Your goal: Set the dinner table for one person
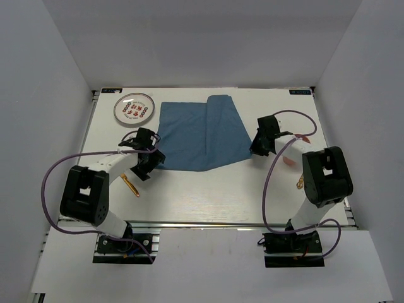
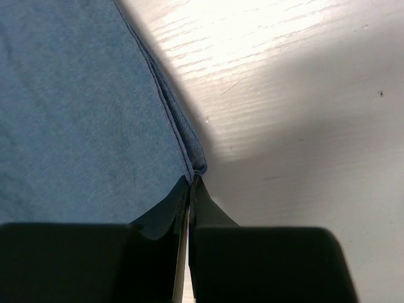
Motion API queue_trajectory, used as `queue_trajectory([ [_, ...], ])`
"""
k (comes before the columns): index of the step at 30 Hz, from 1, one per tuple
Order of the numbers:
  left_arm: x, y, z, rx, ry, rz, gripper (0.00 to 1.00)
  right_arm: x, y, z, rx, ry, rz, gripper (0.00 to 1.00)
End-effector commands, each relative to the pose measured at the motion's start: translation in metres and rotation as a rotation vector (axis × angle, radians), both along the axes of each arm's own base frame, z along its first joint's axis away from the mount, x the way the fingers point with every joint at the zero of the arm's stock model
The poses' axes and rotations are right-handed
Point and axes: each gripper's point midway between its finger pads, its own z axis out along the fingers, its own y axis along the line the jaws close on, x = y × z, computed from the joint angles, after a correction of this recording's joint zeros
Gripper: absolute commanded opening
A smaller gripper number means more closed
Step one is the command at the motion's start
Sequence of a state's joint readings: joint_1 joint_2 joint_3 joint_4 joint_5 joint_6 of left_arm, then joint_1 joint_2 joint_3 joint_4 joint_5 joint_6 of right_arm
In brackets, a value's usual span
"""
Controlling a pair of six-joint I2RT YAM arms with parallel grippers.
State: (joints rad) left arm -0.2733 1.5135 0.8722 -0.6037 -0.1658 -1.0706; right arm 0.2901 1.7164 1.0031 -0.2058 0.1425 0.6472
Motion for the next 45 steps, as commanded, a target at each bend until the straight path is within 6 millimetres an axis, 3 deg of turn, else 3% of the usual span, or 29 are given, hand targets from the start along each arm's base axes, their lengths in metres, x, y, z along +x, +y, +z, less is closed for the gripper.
queue_trajectory([
  [1,0.006,0.001,-0.007,0.000,-0.003,0.056,0.86,0.000,0.011,0.019,0.055,-0.061,0.032,0.00],
  [8,0.021,0.003,-0.025,0.057,0.031,0.083,0.59,-0.012,0.019,0.035,0.119,-0.104,0.071,0.00],
  [11,0.024,0.006,-0.035,0.084,0.052,0.085,0.39,-0.015,0.022,0.047,0.138,-0.133,0.087,0.00],
  [12,0.023,0.005,-0.039,0.081,0.061,0.083,0.23,-0.015,0.021,0.053,0.144,-0.149,0.090,0.00],
  [14,0.022,0.004,-0.046,0.082,0.082,0.073,0.13,-0.016,0.024,0.061,0.151,-0.168,0.103,0.00],
  [17,0.024,0.000,-0.049,0.069,0.089,0.055,0.00,-0.018,0.032,0.081,0.195,-0.205,0.153,0.00],
  [19,0.028,-0.005,-0.040,0.064,0.065,0.038,0.00,-0.019,0.036,0.096,0.212,-0.234,0.178,0.00],
  [22,0.042,-0.005,-0.003,0.065,-0.014,0.011,0.00,-0.019,0.041,0.131,0.238,-0.299,0.218,0.00],
  [23,0.056,-0.010,0.020,0.049,-0.080,-0.006,0.00,-0.020,0.042,0.142,0.243,-0.321,0.228,0.00],
  [24,0.063,-0.015,0.053,0.030,-0.168,-0.032,0.00,-0.025,0.041,0.168,0.256,-0.373,0.233,0.00],
  [26,0.075,-0.019,0.104,0.015,-0.296,-0.074,0.00,-0.029,0.037,0.195,0.258,-0.432,0.233,0.00],
  [27,0.073,-0.021,0.148,-0.005,-0.409,-0.081,0.00,-0.036,0.034,0.229,0.269,-0.514,0.234,0.00],
  [29,0.070,-0.013,0.198,-0.005,-0.533,-0.066,0.00,-0.052,0.027,0.264,0.263,-0.582,0.235,0.00],
  [30,0.061,-0.010,0.243,-0.034,-0.649,-0.060,0.00,-0.056,0.024,0.294,0.267,-0.641,0.237,0.00],
  [33,0.049,-0.006,0.312,-0.071,-0.819,-0.054,0.00,-0.077,0.010,0.339,0.248,-0.724,0.223,0.00],
  [34,0.046,-0.006,0.326,-0.078,-0.845,-0.059,0.00,-0.083,0.005,0.364,0.246,-0.771,0.213,0.00],
  [35,0.046,-0.009,0.336,-0.093,-0.859,-0.073,0.00,-0.084,0.003,0.375,0.239,-0.788,0.207,0.00],
  [36,0.045,-0.012,0.359,-0.113,-0.897,-0.083,0.00,-0.082,0.000,0.382,0.218,-0.798,0.202,0.00],
  [37,0.052,-0.017,0.357,-0.120,-0.882,-0.100,0.00,-0.082,-0.001,0.404,0.213,-0.839,0.203,0.00],
  [39,0.061,-0.024,0.377,-0.164,-0.925,-0.125,0.00,-0.058,-0.008,0.399,0.147,-0.797,0.159,0.00],
  [40,0.072,-0.030,0.371,-0.175,-0.902,-0.132,0.00,-0.053,-0.007,0.413,0.146,-0.819,0.160,0.00],
  [42,0.086,-0.034,0.372,-0.177,-0.894,-0.127,0.00,-0.024,-0.002,0.402,0.127,-0.770,0.160,0.00],
  [43,0.091,-0.035,0.385,-0.176,-0.917,-0.123,0.00,-0.019,0.001,0.417,0.138,-0.797,0.172,0.00],
  [44,0.108,-0.035,0.375,-0.159,-0.894,-0.118,0.00,0.003,0.004,0.404,0.130,-0.753,0.170,0.00],
  [45,0.116,-0.035,0.377,-0.148,-0.901,-0.118,0.00,0.011,0.008,0.405,0.137,-0.748,0.182,0.00],
])
